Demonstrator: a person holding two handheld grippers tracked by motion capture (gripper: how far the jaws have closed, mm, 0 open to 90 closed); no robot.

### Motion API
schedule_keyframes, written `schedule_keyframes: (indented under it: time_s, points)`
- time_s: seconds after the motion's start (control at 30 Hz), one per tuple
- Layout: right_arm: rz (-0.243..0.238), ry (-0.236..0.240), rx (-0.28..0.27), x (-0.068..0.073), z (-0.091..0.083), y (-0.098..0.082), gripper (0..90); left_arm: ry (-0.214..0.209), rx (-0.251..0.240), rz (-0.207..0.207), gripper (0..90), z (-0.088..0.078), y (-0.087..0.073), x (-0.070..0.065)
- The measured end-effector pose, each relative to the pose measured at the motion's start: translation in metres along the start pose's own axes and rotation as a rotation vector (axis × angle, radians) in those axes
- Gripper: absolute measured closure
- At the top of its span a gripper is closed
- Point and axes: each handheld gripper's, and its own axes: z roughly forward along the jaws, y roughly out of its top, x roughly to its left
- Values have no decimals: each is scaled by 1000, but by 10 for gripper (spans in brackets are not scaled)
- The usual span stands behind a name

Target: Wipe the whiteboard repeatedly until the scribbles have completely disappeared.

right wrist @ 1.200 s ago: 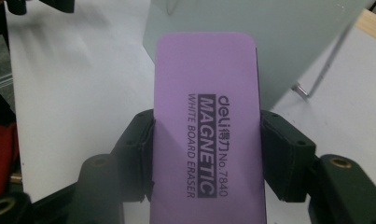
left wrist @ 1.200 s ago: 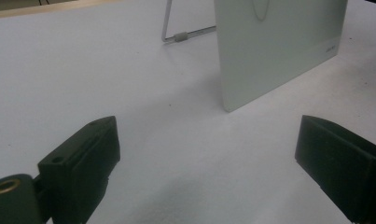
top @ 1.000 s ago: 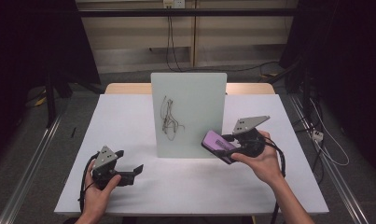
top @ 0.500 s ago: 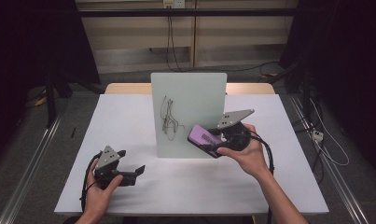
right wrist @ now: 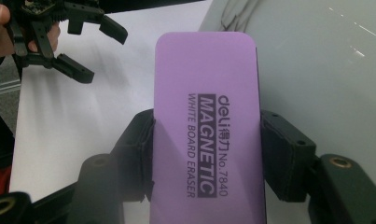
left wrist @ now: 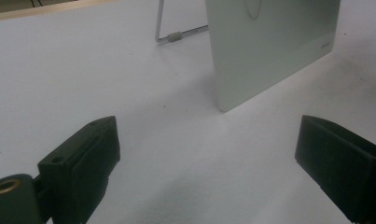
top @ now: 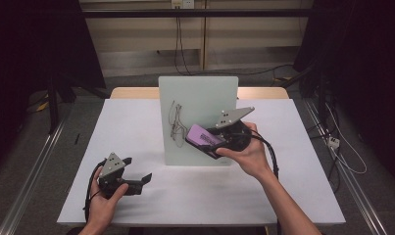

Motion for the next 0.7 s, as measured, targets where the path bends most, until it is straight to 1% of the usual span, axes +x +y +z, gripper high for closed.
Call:
schedule_keyframes:
  time_s: [0.17,0.3,0.43,0.6,0.7]
  points:
    - [-22,3,-10,0,3,12,418,-1,3,3,66,-1,0,1]
    - [-28,8,-18,-1,7,20,417,-2,2,-1,66,0,0,1]
    - [-48,1,-25,-2,10,29,417,-6,9,1,66,1,0,0]
    - [-61,-7,-50,-3,9,40,417,-6,6,-3,66,1,-1,1]
    - [-71,-15,-52,-2,10,42,417,-5,-1,-2,66,0,0,1]
